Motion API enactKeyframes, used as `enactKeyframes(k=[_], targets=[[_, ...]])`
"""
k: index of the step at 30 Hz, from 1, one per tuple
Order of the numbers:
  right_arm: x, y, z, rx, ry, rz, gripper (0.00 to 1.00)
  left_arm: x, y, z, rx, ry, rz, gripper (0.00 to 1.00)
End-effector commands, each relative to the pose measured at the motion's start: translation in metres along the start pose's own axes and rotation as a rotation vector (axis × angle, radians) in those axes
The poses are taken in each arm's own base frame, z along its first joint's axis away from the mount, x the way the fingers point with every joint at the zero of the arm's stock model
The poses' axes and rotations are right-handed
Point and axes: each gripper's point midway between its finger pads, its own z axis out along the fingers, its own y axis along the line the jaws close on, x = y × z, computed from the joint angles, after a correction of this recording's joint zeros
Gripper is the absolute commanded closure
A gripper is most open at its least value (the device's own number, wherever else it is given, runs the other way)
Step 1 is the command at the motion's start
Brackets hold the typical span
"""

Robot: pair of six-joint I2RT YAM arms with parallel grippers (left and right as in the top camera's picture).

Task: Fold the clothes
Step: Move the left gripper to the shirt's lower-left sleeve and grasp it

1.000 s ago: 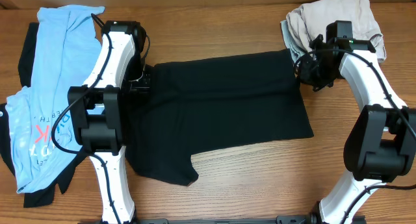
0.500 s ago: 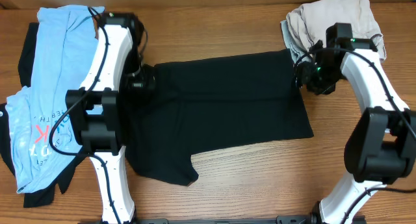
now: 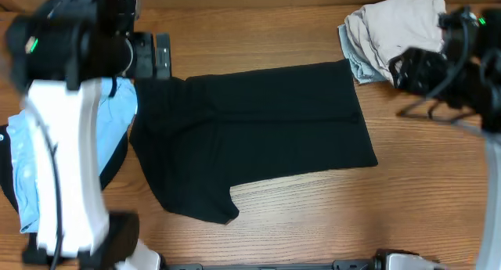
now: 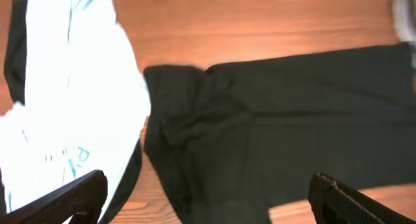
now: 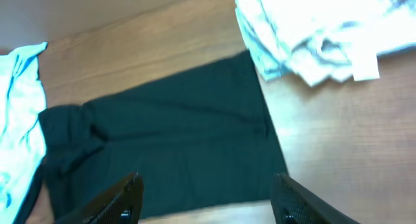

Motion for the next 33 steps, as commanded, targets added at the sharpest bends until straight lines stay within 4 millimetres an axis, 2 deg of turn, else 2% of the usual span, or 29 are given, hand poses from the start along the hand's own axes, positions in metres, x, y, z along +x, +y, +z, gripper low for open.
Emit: enactKeyframes(k=[1,2,5,9,11,17,21,25,29,33], targets=[[0.015,-0.008,-0.012,0.053,0.018,0.078,0.34,0.024,-0.020,-0.016,0.038,0.012,-0.011,0.00],[0.027,-0.015,-0.021,0.095,0.031,0.113,0.34,0.042,-0.020,-0.019,0.006,0.036,-0.036,0.00],[0.048,-0.019,-0.026,0.114,0.063,0.183,0.34,0.079,-0.014,-0.012,-0.071,0.108,-0.095,0.00],[0.073,-0.025,-0.017,0.123,0.090,0.220,0.34,0.135,-0.008,0.009,-0.133,0.211,-0.204,0.00],[0.082,-0.030,-0.008,0.131,0.094,0.235,0.34,0.162,-0.013,0.024,-0.104,0.246,-0.259,0.00],[0.099,-0.042,0.025,0.140,0.128,0.248,0.34,0.242,-0.043,0.077,0.064,0.392,-0.359,0.00],[0.104,-0.046,0.041,0.147,0.160,0.254,0.34,0.292,-0.041,0.113,0.032,0.512,-0.385,0.00],[0.103,-0.049,0.049,0.151,0.175,0.249,0.35,0.334,-0.044,0.138,-0.002,0.612,-0.398,0.00],[0.100,-0.049,0.051,0.152,0.167,0.247,0.35,0.348,-0.042,0.146,-0.059,0.630,-0.402,0.00],[0.097,-0.049,0.052,0.149,0.154,0.245,0.35,0.344,-0.047,0.161,-0.061,0.580,-0.379,0.00]])
